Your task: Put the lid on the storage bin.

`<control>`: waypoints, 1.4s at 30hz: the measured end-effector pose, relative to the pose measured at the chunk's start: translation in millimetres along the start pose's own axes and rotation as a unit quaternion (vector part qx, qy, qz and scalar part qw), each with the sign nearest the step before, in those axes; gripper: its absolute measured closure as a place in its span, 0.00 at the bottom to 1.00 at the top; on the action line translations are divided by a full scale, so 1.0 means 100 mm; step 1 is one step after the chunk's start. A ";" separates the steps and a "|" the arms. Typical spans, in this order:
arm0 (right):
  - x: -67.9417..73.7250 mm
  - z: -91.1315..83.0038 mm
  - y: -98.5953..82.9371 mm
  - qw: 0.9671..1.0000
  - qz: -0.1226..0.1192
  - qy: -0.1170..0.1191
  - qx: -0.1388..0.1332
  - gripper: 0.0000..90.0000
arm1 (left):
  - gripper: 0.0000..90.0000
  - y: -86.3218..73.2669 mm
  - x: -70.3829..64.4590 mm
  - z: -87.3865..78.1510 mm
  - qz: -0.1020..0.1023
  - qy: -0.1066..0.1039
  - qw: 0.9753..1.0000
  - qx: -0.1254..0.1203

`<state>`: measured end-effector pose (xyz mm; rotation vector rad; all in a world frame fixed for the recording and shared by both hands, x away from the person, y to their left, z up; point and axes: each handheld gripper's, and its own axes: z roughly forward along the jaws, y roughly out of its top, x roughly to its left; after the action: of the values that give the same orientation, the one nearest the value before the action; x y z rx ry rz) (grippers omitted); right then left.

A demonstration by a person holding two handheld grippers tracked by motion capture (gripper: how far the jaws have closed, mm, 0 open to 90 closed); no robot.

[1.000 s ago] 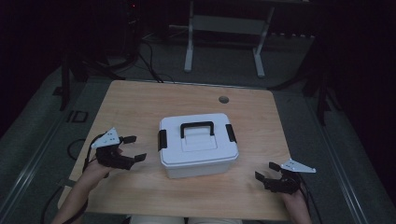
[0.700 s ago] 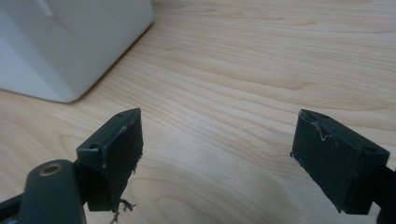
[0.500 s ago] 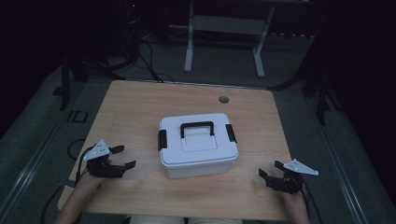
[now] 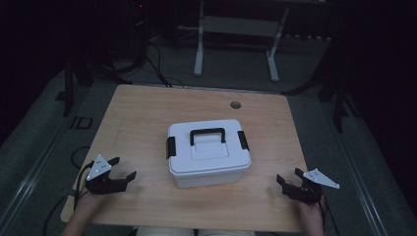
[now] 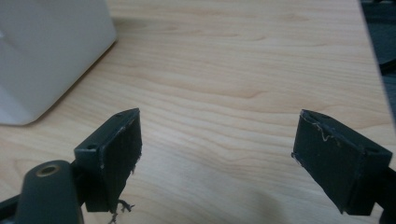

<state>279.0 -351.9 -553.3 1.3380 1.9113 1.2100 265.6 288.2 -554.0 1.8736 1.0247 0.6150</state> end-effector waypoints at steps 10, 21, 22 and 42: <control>0.00 -0.01 0.00 1.000 -0.004 -0.020 -0.007 0.17 | 0.15 -0.06 -0.05 0.00 -0.002 0.062 0.998 0.011; -0.01 -0.01 -0.01 0.999 0.004 -0.031 -0.010 0.17 | 0.15 -0.07 -0.04 -0.09 -0.025 0.133 0.990 -0.026; 0.00 -0.01 0.00 0.999 0.003 -0.032 -0.008 0.17 | 0.15 -0.08 -0.04 -0.09 -0.027 0.134 0.990 -0.027; -0.01 -0.01 -0.01 0.998 0.016 -0.053 -0.010 0.17 | 0.15 -0.07 -0.06 -0.10 -0.049 0.189 0.979 -0.054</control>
<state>278.0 -353.5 -553.1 1.3989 1.8056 1.1484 251.8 289.4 -555.6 1.6345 1.2896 0.9732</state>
